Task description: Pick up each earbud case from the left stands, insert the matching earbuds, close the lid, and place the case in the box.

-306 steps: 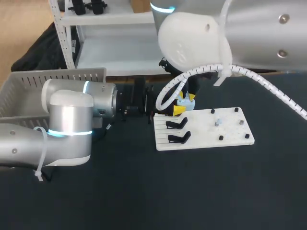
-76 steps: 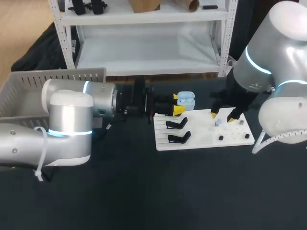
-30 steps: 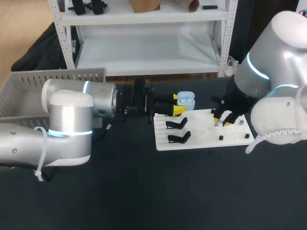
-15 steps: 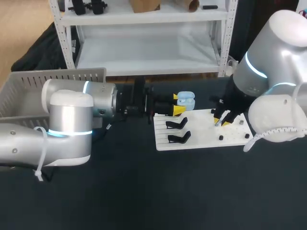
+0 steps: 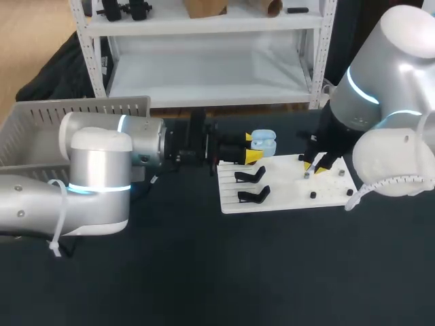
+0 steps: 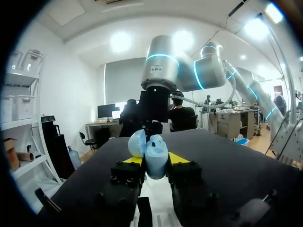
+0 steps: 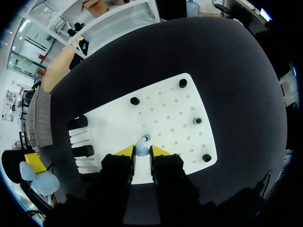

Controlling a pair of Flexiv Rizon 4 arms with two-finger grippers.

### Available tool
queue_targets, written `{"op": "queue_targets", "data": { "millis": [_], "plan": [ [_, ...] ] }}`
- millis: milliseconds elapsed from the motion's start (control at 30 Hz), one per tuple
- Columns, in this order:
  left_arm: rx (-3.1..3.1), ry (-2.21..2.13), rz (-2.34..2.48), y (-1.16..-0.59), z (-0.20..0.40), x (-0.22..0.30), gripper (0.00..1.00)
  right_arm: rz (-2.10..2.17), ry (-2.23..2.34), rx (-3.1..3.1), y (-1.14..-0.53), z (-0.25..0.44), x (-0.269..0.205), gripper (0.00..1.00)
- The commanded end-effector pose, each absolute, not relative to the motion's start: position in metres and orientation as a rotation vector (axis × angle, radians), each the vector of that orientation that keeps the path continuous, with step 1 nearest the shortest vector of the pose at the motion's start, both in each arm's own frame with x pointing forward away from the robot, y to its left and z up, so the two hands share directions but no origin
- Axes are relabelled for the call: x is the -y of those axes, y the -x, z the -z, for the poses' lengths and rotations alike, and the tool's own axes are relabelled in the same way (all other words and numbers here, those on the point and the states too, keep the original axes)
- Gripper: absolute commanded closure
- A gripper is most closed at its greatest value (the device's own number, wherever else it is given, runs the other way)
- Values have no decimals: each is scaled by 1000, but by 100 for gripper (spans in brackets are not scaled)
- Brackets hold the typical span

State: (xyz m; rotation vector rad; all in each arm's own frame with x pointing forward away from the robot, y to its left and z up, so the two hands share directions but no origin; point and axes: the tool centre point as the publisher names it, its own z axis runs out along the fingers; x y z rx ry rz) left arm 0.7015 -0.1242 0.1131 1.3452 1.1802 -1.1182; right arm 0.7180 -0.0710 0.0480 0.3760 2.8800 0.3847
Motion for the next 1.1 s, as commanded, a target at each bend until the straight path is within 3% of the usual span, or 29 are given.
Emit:
{"op": "queue_targets", "data": {
  "millis": [33, 767, 1100],
  "plan": [
    [-1178, -1343, 1117, -701, -112, 124, 100, -354, -390, -2859, -707, -60, 75, 100],
    [-1178, -1343, 1117, -701, -112, 124, 100, -78, -537, -2937, -670, -178, 75, 100],
    [-1178, -1343, 1117, -701, -112, 124, 100, -198, -295, -2967, -644, -226, 32, 100]
  ]
}}
